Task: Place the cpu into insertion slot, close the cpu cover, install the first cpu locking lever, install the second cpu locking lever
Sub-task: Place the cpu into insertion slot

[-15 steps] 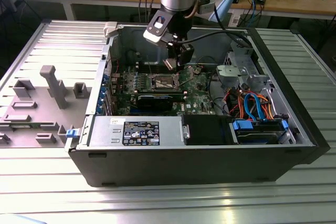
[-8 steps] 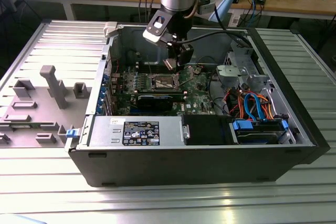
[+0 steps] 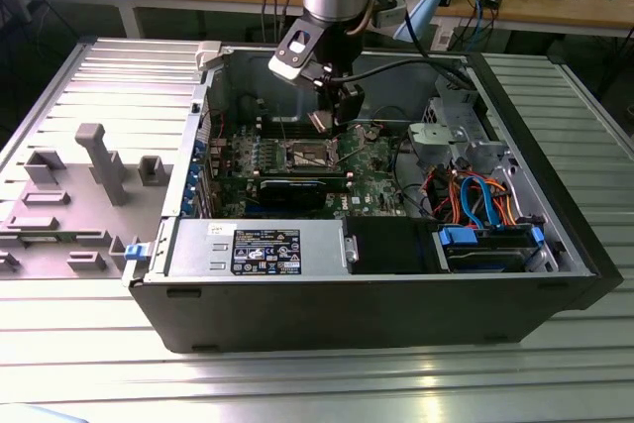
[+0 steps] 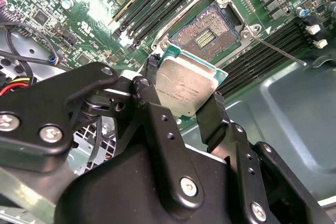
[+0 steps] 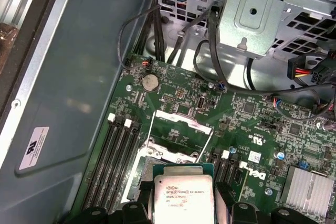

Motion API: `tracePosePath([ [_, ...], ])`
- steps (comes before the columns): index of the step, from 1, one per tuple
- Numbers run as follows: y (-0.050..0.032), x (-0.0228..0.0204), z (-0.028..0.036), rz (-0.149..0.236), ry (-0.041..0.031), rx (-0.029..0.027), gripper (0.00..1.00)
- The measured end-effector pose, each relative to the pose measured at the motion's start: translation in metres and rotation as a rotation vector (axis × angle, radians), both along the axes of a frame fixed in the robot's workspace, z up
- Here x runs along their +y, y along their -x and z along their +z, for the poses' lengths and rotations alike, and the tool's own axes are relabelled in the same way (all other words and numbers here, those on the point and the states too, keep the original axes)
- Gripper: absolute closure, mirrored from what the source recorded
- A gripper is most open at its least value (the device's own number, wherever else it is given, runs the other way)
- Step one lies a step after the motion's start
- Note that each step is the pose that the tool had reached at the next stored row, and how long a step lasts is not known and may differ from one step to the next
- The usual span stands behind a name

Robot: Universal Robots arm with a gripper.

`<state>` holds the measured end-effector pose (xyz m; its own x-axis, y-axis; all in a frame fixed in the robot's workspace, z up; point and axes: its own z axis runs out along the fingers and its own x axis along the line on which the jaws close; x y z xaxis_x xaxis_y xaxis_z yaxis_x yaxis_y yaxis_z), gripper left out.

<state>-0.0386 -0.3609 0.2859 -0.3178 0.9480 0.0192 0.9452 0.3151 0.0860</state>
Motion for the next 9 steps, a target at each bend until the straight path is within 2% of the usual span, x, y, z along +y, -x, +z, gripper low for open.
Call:
tracePosePath([
  [7, 0.0, 0.0, -0.0014, -0.034, -0.0002, -0.0001, 0.45],
  [9, 0.0, 0.0, -0.002, -0.055, 0.0, 0.0001, 0.45],
])
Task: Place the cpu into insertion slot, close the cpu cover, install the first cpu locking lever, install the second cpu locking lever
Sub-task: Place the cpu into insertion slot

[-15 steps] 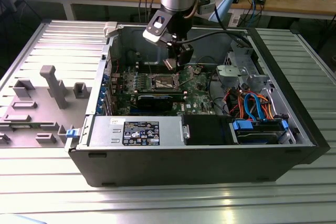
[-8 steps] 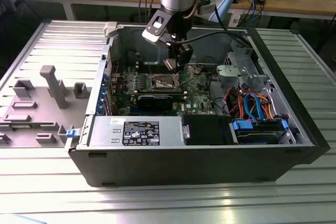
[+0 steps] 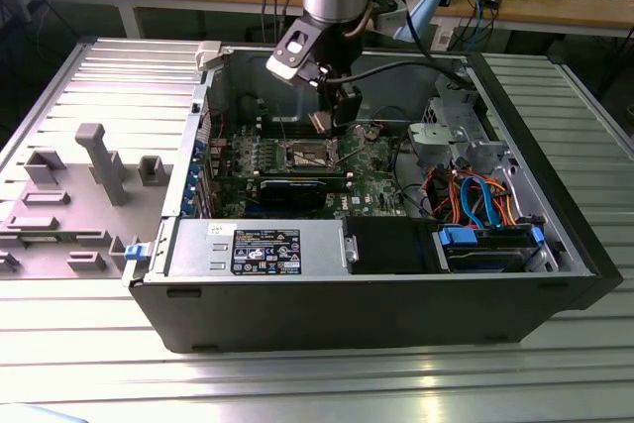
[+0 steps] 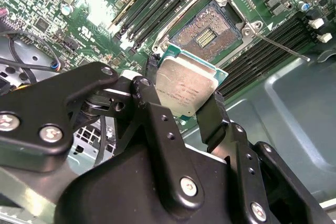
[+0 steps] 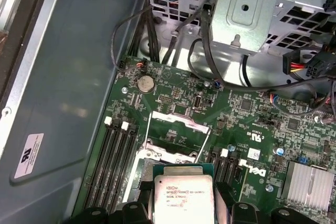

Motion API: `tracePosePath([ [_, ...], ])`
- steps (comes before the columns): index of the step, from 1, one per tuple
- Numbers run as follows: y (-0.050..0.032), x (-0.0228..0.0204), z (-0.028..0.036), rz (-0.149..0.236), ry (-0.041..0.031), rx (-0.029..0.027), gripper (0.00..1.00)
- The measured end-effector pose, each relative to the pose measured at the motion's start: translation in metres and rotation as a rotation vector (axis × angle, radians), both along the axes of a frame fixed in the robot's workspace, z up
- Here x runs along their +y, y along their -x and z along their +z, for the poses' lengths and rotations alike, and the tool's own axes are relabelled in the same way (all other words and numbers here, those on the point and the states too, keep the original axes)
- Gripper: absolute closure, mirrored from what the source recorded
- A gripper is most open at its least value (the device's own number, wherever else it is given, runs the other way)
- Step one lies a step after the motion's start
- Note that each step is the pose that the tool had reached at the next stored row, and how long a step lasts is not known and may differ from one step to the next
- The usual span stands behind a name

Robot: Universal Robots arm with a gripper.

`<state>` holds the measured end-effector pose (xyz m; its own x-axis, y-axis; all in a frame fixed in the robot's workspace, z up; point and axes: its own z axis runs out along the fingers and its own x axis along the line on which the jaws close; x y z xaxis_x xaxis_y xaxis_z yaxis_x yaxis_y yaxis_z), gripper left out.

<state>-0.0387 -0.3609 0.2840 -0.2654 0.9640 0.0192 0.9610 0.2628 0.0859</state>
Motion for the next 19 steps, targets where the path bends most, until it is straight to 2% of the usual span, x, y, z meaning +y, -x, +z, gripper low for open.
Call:
tracePosePath([
  [11, 0.0, 0.0, -0.0036, -0.087, -0.0001, -0.0001, 0.45],
  [19, 0.0, 0.0001, -0.005, -0.12, -0.0001, -0.0001, 0.45],
])
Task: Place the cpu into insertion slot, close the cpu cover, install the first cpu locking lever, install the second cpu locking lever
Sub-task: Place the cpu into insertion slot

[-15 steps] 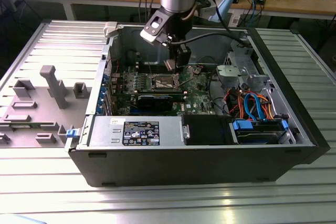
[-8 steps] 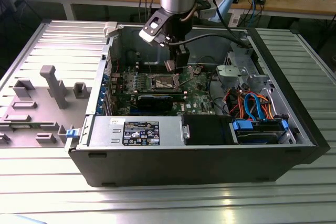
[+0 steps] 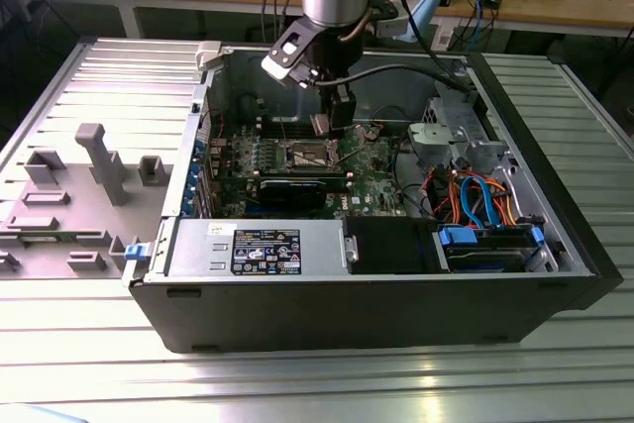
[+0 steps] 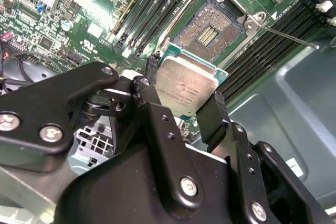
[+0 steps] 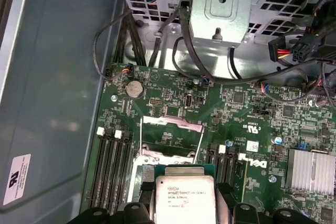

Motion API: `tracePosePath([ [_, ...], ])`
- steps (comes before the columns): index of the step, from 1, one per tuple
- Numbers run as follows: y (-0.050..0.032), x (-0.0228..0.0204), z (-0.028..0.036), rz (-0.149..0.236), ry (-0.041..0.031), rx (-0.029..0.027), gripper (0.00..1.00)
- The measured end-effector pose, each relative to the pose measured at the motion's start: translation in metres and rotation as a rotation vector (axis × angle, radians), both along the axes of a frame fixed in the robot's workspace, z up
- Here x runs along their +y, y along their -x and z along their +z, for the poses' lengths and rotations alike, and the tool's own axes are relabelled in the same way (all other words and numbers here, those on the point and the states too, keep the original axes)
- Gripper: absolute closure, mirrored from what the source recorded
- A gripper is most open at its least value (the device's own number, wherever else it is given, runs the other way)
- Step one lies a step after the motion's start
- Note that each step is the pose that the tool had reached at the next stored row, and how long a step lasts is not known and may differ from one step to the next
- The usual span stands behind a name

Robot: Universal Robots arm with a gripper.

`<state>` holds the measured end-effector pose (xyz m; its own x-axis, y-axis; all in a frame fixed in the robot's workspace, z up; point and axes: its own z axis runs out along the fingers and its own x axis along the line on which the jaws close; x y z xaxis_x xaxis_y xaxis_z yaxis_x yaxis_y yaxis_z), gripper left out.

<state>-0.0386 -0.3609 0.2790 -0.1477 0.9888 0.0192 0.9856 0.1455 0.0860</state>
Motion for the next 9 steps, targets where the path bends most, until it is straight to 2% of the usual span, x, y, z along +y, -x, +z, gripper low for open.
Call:
tracePosePath([
  [7, 0.0, 0.0001, -0.0025, -0.057, -0.0001, -0.0001, 0.45],
  [9, 0.0004, 0.0004, -0.0039, -0.059, 0.0001, -0.0001, 0.45],
])
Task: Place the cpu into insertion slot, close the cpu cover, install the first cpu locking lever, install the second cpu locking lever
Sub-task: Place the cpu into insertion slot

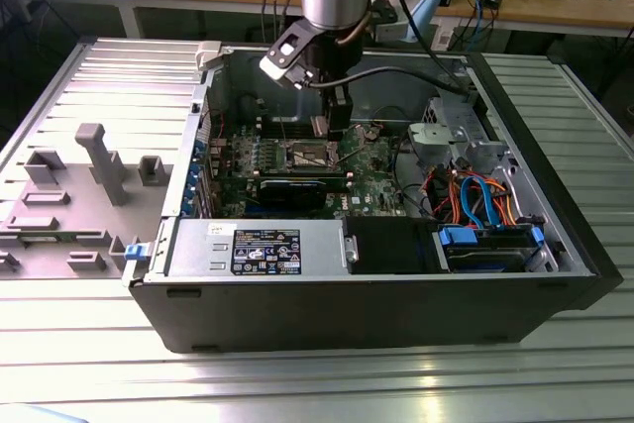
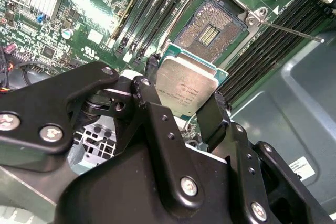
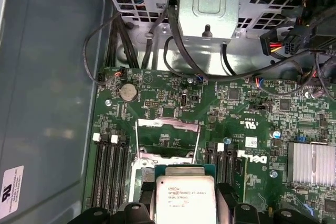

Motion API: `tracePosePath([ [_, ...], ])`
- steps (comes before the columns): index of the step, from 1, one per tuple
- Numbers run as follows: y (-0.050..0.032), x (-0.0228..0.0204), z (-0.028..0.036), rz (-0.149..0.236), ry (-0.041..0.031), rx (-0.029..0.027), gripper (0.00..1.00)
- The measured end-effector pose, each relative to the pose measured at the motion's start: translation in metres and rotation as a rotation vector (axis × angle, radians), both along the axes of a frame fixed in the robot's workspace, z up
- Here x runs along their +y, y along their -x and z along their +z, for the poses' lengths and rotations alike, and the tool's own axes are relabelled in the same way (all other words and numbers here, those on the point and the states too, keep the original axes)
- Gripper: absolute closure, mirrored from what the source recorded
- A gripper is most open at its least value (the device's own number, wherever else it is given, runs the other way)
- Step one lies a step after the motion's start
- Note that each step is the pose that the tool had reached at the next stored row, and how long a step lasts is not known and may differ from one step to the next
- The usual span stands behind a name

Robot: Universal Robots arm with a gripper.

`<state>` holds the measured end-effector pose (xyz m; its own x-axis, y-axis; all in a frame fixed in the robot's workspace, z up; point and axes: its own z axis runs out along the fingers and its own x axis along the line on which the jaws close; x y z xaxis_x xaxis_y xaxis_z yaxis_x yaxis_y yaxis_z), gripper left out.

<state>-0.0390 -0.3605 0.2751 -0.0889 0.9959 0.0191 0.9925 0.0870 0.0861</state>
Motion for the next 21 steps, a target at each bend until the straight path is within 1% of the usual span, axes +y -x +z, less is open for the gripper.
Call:
tracePosePath([
  [5, 0.0008, 0.0052, -0.0029, -0.006, -0.0003, 0.0, 0.45],
  [10, 0.0008, 0.0053, -0.0058, -0.053, -0.0003, 0.0, 0.45],
  [12, 0.0023, 0.0053, -0.0068, -0.057, -0.0001, 0.0, 0.45],
  [15, 0.0096, 0.0063, -0.0086, -0.057, 0.0, 0.0, 0.45],
  [21, 0.018, 0.0093, -0.0113, -0.057, -0.0001, 0.0, 0.45],
])
